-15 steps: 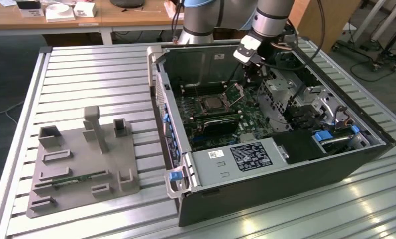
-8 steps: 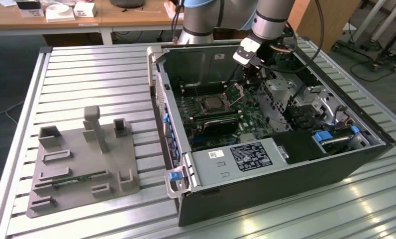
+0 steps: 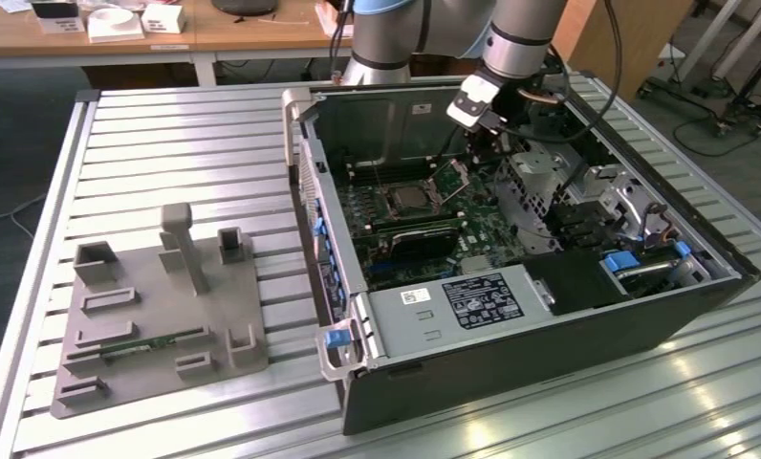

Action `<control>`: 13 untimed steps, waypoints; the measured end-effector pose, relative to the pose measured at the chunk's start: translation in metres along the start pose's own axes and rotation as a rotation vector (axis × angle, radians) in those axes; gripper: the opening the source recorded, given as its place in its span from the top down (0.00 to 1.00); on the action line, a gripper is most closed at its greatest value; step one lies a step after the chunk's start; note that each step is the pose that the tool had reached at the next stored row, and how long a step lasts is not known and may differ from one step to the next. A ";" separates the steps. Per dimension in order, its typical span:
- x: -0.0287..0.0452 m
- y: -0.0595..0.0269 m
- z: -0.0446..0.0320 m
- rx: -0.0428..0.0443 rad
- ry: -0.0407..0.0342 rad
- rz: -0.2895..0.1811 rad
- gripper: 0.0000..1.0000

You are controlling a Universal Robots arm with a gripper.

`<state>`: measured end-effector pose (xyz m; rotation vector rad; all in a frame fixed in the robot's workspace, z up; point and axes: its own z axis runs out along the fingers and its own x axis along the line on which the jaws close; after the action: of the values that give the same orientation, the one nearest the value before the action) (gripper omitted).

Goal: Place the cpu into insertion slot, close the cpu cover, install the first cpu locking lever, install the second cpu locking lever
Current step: 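Close the cpu cover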

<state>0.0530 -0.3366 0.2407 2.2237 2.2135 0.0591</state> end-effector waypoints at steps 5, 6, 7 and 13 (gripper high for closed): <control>-0.0001 -0.0038 0.0009 0.0016 -0.0001 -0.001 0.89; 0.0000 -0.0038 0.0010 0.0016 0.0001 -0.001 0.89; -0.0001 -0.0039 0.0010 0.0015 0.0002 -0.001 0.89; -0.0001 -0.0044 0.0010 0.0015 0.0002 -0.001 0.89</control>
<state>0.0487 -0.3366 0.2395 2.2229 2.2160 0.0576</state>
